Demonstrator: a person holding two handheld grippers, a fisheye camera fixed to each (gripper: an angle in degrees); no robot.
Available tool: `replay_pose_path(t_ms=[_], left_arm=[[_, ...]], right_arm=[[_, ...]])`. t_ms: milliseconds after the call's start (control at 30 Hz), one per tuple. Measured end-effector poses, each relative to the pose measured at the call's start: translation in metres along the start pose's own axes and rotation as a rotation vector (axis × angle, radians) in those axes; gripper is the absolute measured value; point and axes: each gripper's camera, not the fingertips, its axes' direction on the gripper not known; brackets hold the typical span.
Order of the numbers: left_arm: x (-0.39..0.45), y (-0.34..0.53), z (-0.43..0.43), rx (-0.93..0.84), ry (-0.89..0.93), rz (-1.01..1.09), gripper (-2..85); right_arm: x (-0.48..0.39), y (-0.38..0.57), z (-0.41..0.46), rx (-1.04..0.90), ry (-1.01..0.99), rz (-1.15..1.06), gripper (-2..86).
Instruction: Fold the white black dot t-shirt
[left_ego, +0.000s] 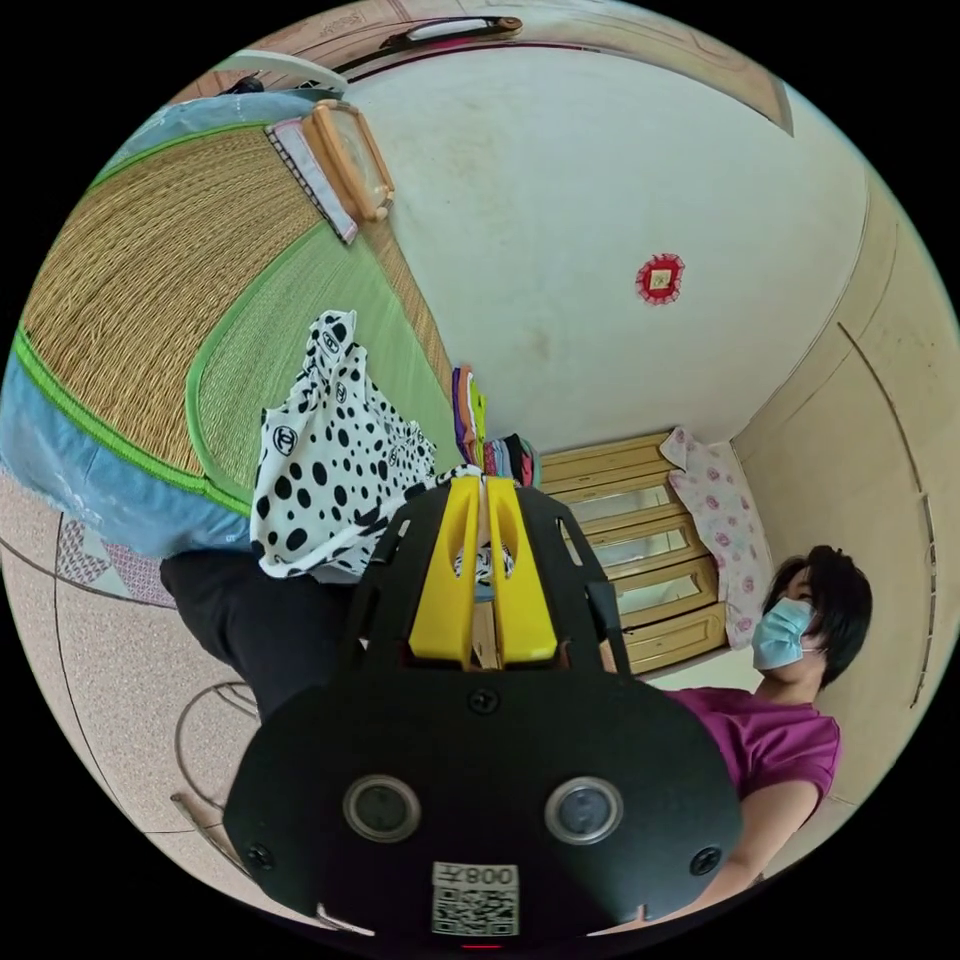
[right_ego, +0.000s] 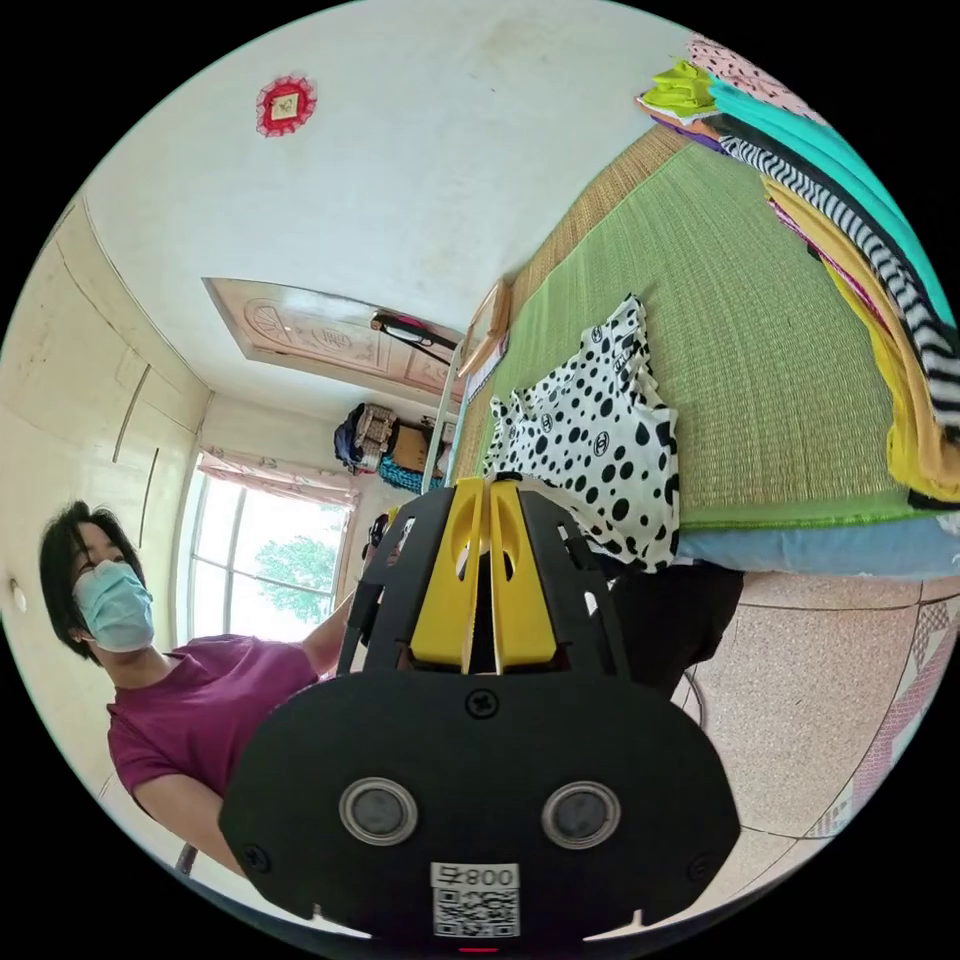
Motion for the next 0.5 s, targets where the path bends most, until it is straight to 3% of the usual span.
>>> replay_pose_path(t_ms=[500], left_arm=[[-0.107,-0.173,0.106,0.024,-0.096,-0.105,1.0]], right_arm=[[0.076,-0.163,0.06,-0.055,0.09,0.108,0.5]])
